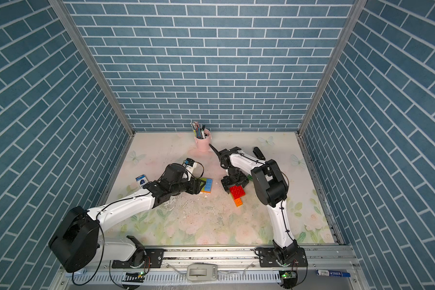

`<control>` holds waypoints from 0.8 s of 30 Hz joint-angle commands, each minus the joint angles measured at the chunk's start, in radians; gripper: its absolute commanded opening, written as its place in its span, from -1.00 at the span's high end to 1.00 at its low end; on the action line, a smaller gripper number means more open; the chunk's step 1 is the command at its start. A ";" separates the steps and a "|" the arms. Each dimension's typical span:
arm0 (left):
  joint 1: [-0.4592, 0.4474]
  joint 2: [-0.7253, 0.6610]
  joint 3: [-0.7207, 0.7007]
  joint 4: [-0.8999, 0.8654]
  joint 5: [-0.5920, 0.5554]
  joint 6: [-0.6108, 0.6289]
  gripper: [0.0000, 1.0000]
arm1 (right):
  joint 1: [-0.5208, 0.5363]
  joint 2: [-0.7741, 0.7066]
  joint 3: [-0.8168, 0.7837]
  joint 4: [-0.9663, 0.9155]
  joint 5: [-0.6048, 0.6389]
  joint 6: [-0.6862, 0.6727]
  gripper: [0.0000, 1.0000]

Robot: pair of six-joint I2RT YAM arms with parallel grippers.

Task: Assemble a rectangle with lego
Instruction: Assemble the lego brick with the lego brick.

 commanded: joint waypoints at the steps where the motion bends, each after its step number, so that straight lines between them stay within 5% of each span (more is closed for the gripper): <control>1: 0.009 -0.027 0.024 -0.037 -0.047 0.002 -0.49 | -0.007 -0.114 0.054 -0.027 -0.042 0.019 -0.82; 6: -0.005 0.012 0.080 -0.089 -0.075 0.006 -0.51 | -0.048 -0.246 -0.020 0.018 -0.027 0.085 -0.76; 11: -0.134 0.144 0.216 -0.129 -0.086 0.053 -0.51 | -0.147 -0.375 -0.210 0.115 -0.046 0.132 -0.56; 17: -0.250 0.351 0.387 -0.153 -0.058 0.052 -0.46 | -0.156 -0.361 -0.294 0.178 -0.052 0.107 -0.50; 24: -0.258 0.418 0.424 -0.141 -0.041 0.043 -0.33 | -0.151 -0.319 -0.295 0.215 -0.118 0.087 -0.48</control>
